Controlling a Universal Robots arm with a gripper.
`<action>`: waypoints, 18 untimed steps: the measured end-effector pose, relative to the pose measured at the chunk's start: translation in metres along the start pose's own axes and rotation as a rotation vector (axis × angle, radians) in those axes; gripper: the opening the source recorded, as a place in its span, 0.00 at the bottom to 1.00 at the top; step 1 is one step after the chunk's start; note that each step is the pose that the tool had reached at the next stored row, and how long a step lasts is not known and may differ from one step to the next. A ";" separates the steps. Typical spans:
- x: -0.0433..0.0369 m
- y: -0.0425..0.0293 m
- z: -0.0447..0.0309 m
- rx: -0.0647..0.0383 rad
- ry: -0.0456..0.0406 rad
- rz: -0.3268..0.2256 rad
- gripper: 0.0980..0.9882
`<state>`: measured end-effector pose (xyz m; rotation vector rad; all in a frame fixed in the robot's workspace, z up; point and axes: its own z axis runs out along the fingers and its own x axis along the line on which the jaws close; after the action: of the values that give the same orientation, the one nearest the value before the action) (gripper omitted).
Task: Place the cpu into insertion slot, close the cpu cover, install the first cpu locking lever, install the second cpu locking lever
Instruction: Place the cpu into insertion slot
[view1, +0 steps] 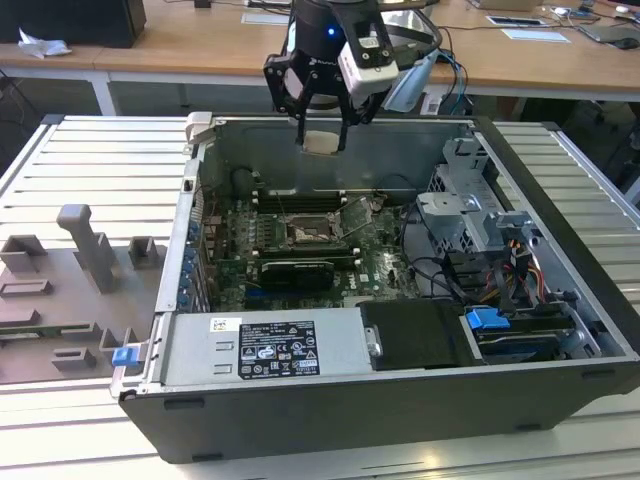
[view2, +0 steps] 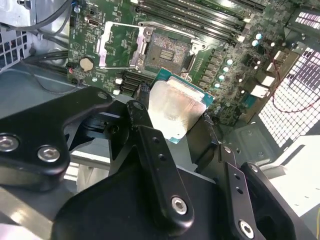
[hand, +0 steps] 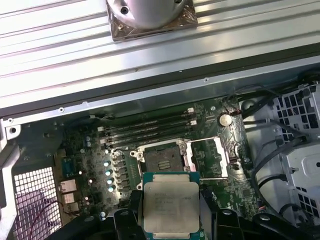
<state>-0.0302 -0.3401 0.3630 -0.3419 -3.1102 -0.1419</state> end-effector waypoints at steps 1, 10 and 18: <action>0.0000 0.0000 0.0000 0.000 -0.0015 0.016 0.50; 0.0000 -0.0001 0.0005 -0.002 -0.0079 0.089 0.50; -0.0015 -0.0072 0.0052 -0.002 -0.0101 0.109 0.50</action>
<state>-0.0303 -0.3470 0.3572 -0.5126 -3.0920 -0.1426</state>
